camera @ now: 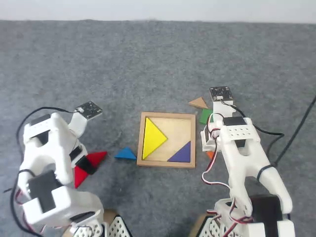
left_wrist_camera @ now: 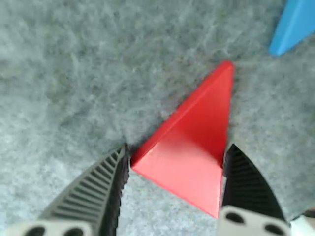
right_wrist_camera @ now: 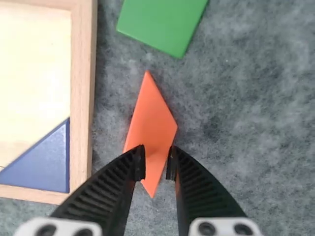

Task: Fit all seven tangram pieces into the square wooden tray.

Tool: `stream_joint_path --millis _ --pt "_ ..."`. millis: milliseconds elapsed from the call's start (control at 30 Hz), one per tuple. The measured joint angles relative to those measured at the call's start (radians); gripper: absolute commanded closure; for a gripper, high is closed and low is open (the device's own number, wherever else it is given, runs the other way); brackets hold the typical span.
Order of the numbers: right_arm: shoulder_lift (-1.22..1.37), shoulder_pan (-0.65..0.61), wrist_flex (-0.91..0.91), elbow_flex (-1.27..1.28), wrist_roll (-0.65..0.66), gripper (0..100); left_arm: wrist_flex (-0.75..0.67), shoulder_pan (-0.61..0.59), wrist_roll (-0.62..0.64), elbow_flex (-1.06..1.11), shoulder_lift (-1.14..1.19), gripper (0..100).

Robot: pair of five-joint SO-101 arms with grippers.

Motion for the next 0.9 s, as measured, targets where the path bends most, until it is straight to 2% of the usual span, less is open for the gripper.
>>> stream_joint_path --millis 133,300,600,767,900 --pt "0.000 0.000 0.000 0.000 0.000 90.1 -0.005 0.000 -0.012 0.000 0.000 70" --pt "0.000 0.000 0.000 0.000 0.000 90.1 -0.094 0.002 -0.009 0.058 -0.015 70" --pt "0.000 0.000 0.000 0.000 0.000 90.1 -0.095 0.002 -0.009 0.058 -0.015 70" --pt "0.000 0.000 0.000 0.000 0.000 90.1 -0.095 0.002 -0.008 0.058 -0.015 78" --pt "0.000 0.000 0.000 0.000 0.000 90.1 -0.095 0.005 -0.008 0.058 -0.017 79"
